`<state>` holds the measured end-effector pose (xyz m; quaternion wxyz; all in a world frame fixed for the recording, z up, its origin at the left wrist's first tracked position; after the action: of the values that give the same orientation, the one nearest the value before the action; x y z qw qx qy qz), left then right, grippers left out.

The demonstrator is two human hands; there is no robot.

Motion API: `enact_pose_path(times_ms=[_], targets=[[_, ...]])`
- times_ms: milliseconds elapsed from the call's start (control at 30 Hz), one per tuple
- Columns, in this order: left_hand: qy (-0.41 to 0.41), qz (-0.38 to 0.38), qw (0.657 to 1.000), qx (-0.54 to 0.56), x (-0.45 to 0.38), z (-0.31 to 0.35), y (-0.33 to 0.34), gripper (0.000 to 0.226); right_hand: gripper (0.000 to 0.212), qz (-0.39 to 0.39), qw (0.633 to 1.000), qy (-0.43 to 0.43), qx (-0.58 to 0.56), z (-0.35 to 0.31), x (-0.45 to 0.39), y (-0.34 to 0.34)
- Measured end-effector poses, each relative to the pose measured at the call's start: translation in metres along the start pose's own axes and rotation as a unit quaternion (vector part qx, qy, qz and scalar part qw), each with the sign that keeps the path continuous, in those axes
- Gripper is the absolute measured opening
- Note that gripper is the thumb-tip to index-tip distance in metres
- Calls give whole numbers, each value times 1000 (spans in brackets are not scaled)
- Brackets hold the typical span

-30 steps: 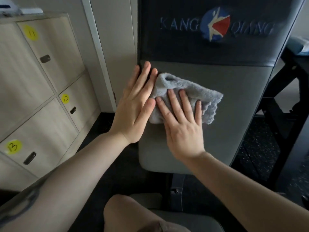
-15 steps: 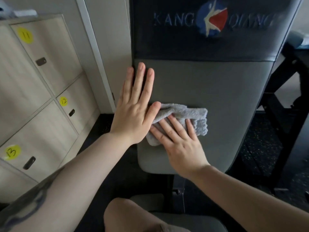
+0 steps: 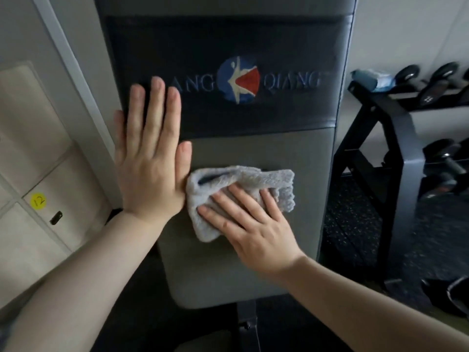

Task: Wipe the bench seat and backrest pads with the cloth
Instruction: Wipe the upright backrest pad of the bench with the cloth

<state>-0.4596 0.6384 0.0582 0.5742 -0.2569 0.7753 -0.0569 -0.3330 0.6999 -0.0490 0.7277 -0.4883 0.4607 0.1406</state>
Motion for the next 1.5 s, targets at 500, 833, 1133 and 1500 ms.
enact_pose_path(times_ms=[500,833,1133,1500], targets=[[-27,-2,1000,-10,1,2,-5,56,59,39,999,-5,38,79,-20,-31],[-105,-38,993,-35,8,13,-2,57,57,51,993,98,-39,49,-62,-45],[-52,-51,997,30,-5,3,-8,54,56,80,981,143,-104,15,-122,-62],[-2,-62,998,-1,-86,-33,-28,53,57,127,971,168,-115,23,-193,-102]])
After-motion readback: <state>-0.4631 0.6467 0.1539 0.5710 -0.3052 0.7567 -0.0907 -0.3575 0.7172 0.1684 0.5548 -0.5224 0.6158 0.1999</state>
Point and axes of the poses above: each hand's wrist, its own x-axis away from the middle knuckle, its own y-axis out of the palm, z = x × y, the point moved 6 cm from there along -x, towards the middle knuckle, and after that the axes turned 15 degrees about y, right-handed, at the moved point
